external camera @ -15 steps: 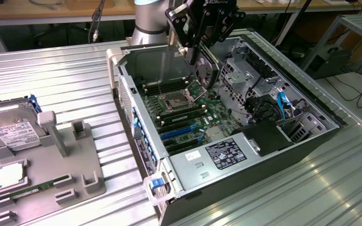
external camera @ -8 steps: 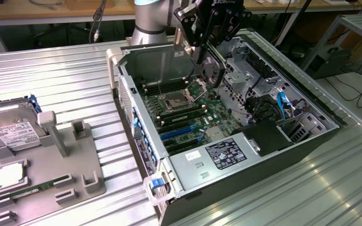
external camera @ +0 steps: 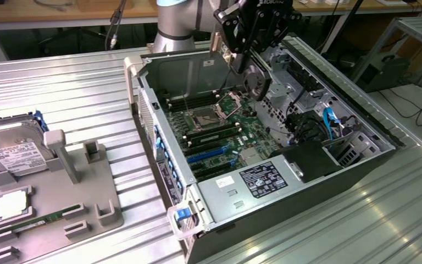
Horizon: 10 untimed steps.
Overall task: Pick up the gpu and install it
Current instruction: 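Pick up the gpu and move the gpu toward the slot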
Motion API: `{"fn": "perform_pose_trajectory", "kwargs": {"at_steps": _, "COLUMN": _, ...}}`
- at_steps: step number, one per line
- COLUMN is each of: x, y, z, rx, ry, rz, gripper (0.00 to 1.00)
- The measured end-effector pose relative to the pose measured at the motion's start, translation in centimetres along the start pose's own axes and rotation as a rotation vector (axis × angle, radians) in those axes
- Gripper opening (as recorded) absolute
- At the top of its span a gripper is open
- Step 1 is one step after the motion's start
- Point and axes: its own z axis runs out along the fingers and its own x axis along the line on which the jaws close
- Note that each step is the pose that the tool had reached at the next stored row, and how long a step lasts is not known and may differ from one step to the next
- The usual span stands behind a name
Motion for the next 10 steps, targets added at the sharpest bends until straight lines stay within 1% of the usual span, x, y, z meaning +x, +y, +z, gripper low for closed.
{"fn": "perform_pose_trajectory", "kwargs": {"at_steps": 4, "x": -0.8, "y": -0.02, "z": 0.03, "rx": -0.0001, "ry": -0.0001, "rz": 0.0, "gripper": 0.28}}
{"fn": "perform_pose_trajectory", "kwargs": {"at_steps": 6, "x": -1.4, "y": -0.04, "z": 0.05, "rx": 0.0, "ry": 0.0, "rz": 0.0, "gripper": 0.28}}
{"fn": "perform_pose_trajectory", "kwargs": {"at_steps": 10, "x": -1.5, "y": -0.03, "z": 0.05, "rx": 0.0, "ry": 0.0, "rz": 0.0, "gripper": 0.28}}
